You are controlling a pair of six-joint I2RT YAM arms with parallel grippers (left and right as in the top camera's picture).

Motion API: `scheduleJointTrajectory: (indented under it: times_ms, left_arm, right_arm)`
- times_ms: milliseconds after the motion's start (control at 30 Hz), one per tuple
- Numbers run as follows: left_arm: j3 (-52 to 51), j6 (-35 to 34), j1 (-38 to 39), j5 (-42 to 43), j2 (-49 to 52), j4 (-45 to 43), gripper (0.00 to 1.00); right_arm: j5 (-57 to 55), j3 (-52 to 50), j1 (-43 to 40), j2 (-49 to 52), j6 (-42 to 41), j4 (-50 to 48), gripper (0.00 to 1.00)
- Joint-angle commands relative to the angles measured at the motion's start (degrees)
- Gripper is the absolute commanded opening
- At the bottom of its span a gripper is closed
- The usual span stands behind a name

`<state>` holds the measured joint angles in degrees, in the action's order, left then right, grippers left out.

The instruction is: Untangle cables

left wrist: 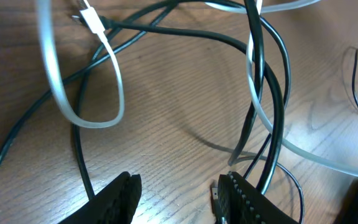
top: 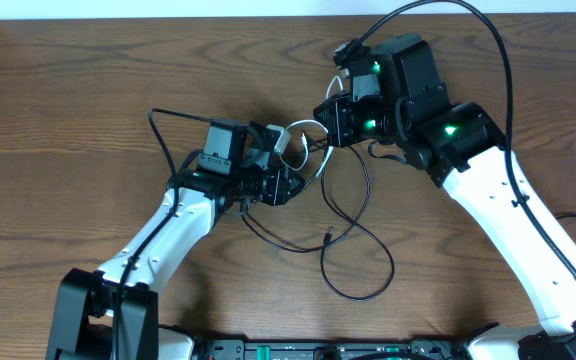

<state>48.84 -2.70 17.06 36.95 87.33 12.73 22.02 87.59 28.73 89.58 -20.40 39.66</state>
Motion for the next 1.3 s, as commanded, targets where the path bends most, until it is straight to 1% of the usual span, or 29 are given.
scheduleJointTrajectory:
  times_ms: [0, 67, 233, 533, 700, 800, 1000, 1133, 1267]
  left_arm:
    - [-0.33, 2.27, 0.17, 1.66, 1.05, -0.24, 0.46]
    - [-0.50, 2.51, 0.26, 1.99, 1.36, -0.26, 0.46]
    - [-0.72, 6.84, 0.74, 5.53, 1.29, -0.46, 0.45]
    - [-0.72, 6.78, 0.35, 6.19, -3.87, -1.01, 0.45]
    - [-0.72, 7.21, 0.39, 9.05, -5.38, -1.38, 0.46]
    - [-0.74, 7.21, 0.48, 9.05, -5.16, -1.20, 0.45]
    - [-1.64, 11.39, 3.65, 8.66, -3.61, -1.16, 0.45]
    - [-1.70, 11.89, 4.85, 3.89, -2.75, -1.70, 0.45]
    - [-1.70, 11.91, 4.90, 2.62, -2.38, -1.66, 0.45]
  right_arm:
    - [-0.28, 0.70, -0.35, -0.55, -0.20, -0.04, 0.01]
    - [-0.26, 0.70, -0.59, -0.55, -0.35, 0.00, 0.01]
    - [-0.26, 0.70, -1.31, -0.55, -0.35, 0.09, 0.01]
    - [-0.90, 0.70, -2.73, -0.55, -0.33, 1.81, 0.01]
    - [-0.90, 0.70, -2.78, -0.55, -0.33, 1.81, 0.01]
    - [-0.90, 0.70, -2.80, -0.55, -0.35, 1.73, 0.01]
    - [-0.87, 0.70, -2.78, -0.55, -0.35, 1.68, 0.01]
    - [-0.87, 0.70, -2.78, -0.55, -0.35, 1.75, 0.01]
    - [-0.85, 0.70, -2.78, -0.55, -0.37, 1.73, 0.01]
